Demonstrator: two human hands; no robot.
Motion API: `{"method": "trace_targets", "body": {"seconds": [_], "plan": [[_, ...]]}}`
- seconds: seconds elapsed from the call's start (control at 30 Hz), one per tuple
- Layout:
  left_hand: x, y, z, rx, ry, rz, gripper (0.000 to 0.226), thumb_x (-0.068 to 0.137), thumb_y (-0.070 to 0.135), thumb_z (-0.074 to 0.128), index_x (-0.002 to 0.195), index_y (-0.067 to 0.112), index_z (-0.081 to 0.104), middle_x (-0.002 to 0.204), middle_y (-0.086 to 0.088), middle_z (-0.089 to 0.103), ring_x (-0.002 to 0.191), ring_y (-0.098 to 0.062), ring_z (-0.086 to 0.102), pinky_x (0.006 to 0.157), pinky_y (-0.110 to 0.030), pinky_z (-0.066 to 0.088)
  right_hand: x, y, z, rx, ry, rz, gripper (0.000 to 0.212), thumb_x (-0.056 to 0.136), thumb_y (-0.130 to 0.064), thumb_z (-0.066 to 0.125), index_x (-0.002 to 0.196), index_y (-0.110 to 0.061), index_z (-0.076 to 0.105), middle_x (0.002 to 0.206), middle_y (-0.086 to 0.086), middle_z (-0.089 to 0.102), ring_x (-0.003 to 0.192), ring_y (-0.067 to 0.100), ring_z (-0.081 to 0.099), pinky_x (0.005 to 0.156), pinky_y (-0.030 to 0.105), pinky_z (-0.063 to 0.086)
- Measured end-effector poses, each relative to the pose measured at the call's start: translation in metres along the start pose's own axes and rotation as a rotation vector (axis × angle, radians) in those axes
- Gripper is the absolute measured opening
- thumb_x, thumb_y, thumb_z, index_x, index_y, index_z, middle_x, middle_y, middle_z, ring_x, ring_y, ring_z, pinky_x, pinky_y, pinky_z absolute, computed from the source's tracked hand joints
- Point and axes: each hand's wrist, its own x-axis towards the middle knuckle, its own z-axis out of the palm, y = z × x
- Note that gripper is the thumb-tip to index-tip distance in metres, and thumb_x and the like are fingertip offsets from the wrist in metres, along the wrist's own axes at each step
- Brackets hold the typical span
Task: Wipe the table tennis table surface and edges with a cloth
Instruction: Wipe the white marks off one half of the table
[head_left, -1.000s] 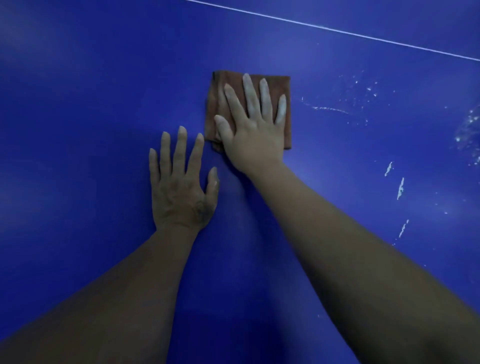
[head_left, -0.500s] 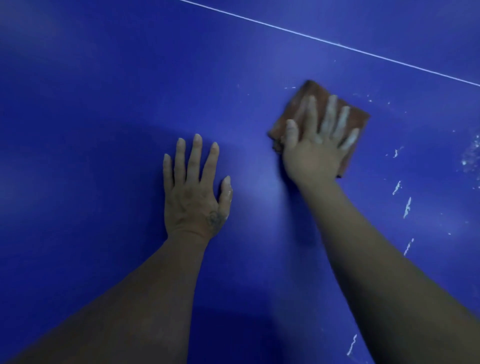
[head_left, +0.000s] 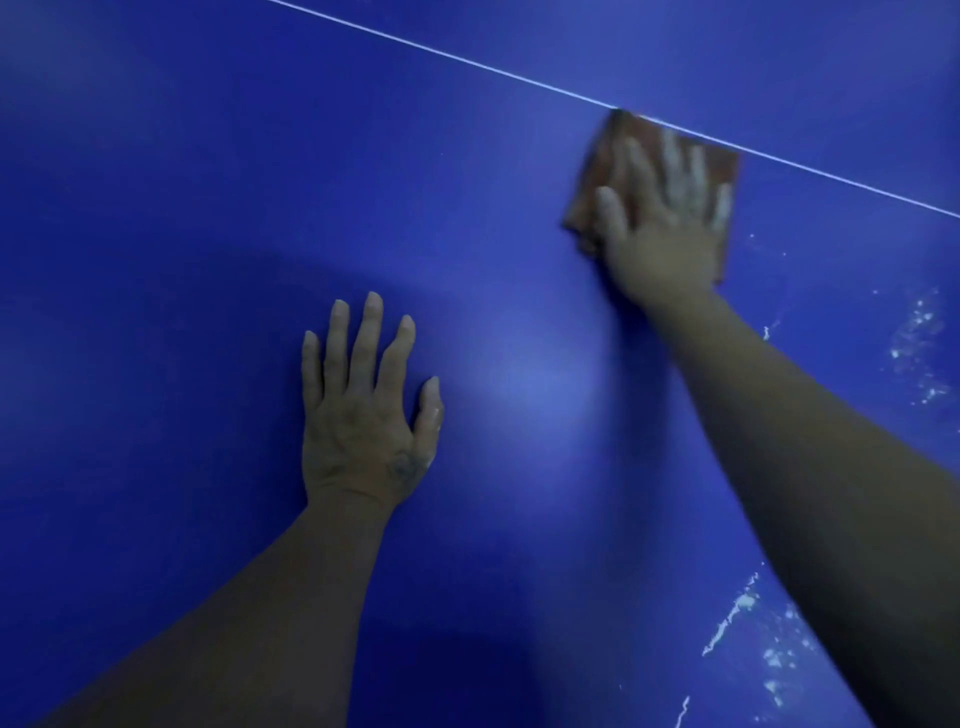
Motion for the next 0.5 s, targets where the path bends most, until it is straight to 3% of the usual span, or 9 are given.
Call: {"method": "trace_targets", "body": {"seconds": [0.13,0.3,0.37,0.5], "plan": [[0.001,0.001,-0.002,0.010,-0.010,-0.005,0.065,0.111,0.049,0.043,0.167,0.015,0.041,0.181,-0.010,0.021,0.170,-0.036,0.009,0.135,-0.063,0.012,-0.003,0.072,-0.014,0.041,-0.029,0.278,0.071,0.106,-0.067,0.024,0.171,-0.039,0.021,0.181,-0.006,0.005,0.167,0.023,0.000,0.132,0.060,-0.002],[0.001,-0.001,-0.001,0.014,-0.014,-0.009,0.065,0.111,0.050,0.041,0.167,0.015,0.041,0.182,-0.010,0.020,0.170,-0.036,0.009,0.135,-0.063,0.012,-0.018,0.036,-0.005,0.075,0.043,0.486,0.069,0.109,-0.060,0.025,0.172,-0.032,0.021,0.181,0.000,0.004,0.167,0.028,-0.001,0.129,0.067,-0.002],[0.001,-0.001,-0.001,0.021,-0.016,-0.006,0.065,0.112,0.051,0.040,0.167,0.016,0.039,0.182,-0.010,0.019,0.170,-0.035,0.008,0.135,-0.063,0.012,-0.025,-0.002,0.003,0.041,0.040,0.398,0.067,0.110,-0.060,0.027,0.171,-0.034,0.022,0.181,-0.001,0.004,0.167,0.028,-0.001,0.130,0.065,-0.001],[0.000,-0.003,0.001,0.026,-0.010,0.005,0.066,0.112,0.051,0.040,0.168,0.017,0.038,0.182,-0.009,0.018,0.170,-0.034,0.006,0.136,-0.061,0.009,-0.035,-0.059,0.013,0.027,0.003,-0.031,0.065,0.109,-0.063,0.031,0.169,-0.039,0.027,0.181,-0.005,0.010,0.168,0.024,0.003,0.132,0.057,-0.003]]}}
